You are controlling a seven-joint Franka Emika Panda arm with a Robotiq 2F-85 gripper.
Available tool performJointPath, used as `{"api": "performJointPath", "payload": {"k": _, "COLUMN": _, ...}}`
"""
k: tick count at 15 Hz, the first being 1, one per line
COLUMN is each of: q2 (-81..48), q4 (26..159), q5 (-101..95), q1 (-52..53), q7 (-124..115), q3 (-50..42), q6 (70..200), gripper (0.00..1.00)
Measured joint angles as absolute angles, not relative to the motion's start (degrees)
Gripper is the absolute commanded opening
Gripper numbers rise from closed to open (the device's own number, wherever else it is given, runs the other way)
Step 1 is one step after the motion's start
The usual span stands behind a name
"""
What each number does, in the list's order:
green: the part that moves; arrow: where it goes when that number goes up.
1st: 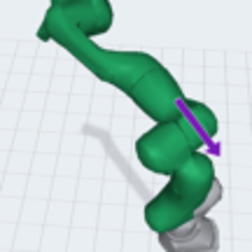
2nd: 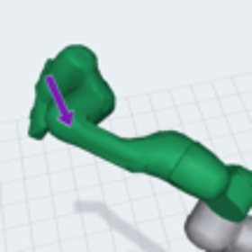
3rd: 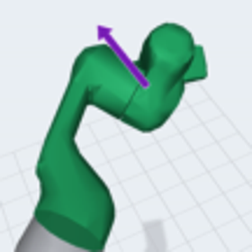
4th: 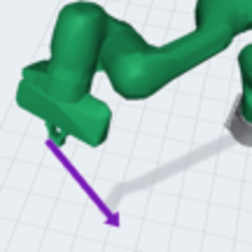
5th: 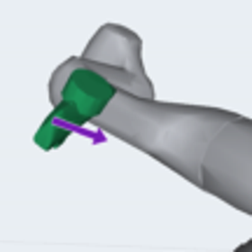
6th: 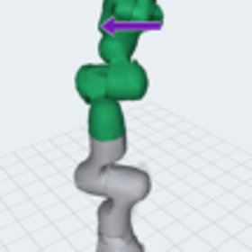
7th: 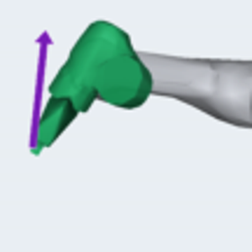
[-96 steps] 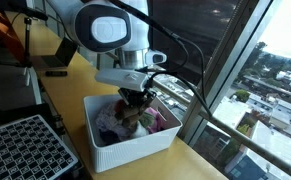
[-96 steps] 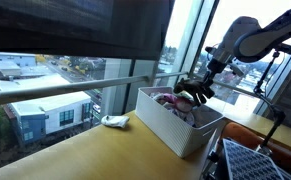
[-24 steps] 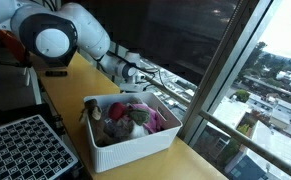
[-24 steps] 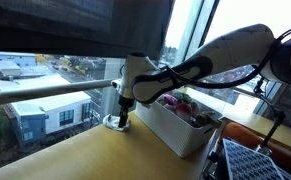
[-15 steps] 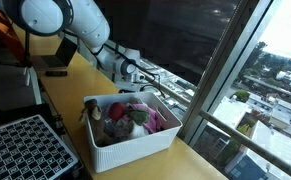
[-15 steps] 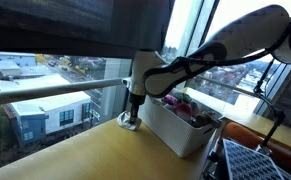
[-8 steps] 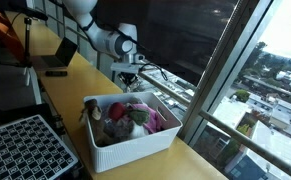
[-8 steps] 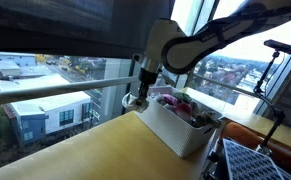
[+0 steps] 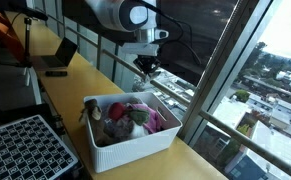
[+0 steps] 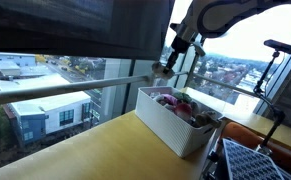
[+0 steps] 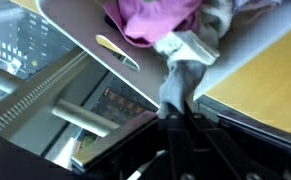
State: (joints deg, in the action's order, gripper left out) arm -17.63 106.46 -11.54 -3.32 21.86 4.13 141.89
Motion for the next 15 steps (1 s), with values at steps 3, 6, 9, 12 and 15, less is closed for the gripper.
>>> {"api": "performJointPath", "payload": {"k": 3, "q2": -13.8, "q4": 113.4, "q5": -8.9, "q1": -7.3, "q7": 24.4, "q3": 2.1, "q6": 142.8, "gripper": 0.01}}
{"api": "performJointPath", "payload": {"k": 6, "q2": -13.6, "q4": 119.0, "q5": -6.9, "q1": -8.9, "q7": 25.4, "q3": 0.8, "q6": 145.0, "gripper": 0.01}}
{"api": "performJointPath", "payload": {"k": 9, "q2": -15.6, "q4": 123.1, "q5": -4.4, "q1": -8.7, "q7": 25.4, "q3": 1.1, "q6": 147.4, "gripper": 0.01}}
{"api": "performJointPath", "payload": {"k": 12, "q2": -20.2, "q4": 125.2, "q5": -3.7, "q1": -8.3, "q7": 25.2, "q3": 1.8, "q6": 150.7, "gripper": 0.34}}
{"api": "performJointPath", "payload": {"k": 15, "q2": -23.7, "q4": 125.4, "q5": -3.7, "q1": -8.5, "q7": 25.2, "q3": 1.8, "q6": 152.6, "gripper": 0.47}}
